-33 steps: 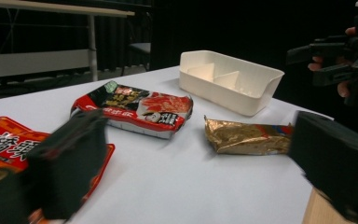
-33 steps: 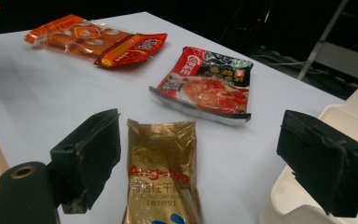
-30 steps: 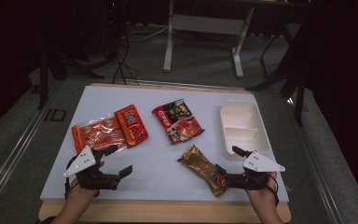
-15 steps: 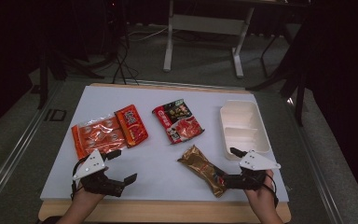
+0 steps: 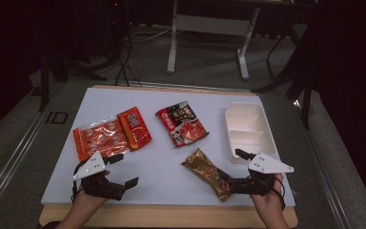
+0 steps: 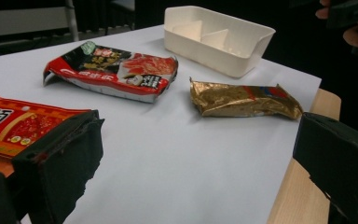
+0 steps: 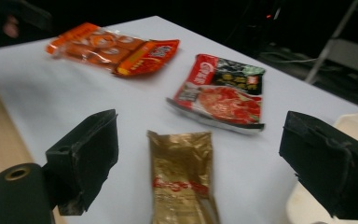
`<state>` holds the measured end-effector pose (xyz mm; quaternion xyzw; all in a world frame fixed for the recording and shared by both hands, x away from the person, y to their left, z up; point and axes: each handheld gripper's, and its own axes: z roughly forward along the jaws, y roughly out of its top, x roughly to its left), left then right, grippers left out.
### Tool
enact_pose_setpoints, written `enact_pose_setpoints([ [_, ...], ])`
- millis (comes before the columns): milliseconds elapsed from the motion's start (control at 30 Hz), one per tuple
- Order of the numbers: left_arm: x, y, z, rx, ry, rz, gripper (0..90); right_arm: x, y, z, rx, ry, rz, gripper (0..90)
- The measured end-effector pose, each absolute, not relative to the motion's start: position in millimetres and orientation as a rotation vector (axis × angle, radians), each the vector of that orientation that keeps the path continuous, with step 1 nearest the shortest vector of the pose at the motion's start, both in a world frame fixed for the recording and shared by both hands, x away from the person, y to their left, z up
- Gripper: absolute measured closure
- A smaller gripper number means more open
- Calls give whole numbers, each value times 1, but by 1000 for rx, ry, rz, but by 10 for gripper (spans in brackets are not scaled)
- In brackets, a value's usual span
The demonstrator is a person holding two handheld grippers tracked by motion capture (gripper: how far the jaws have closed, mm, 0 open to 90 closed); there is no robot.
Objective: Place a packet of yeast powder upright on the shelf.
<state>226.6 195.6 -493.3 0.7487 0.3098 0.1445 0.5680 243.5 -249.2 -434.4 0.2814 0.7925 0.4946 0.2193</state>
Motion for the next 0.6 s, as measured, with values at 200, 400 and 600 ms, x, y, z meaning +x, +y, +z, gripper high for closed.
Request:
enact_pose_setpoints([
  [200,226,195,-493,1762,724,353,17,243,-247,-423,776,2165,1375,102],
  [400,227,194,-494,1766,727,356,17,246,-243,-417,754,2183,1375,100],
  [600,229,194,-495,1770,728,352,17,256,-240,-412,773,2208,1350,105],
])
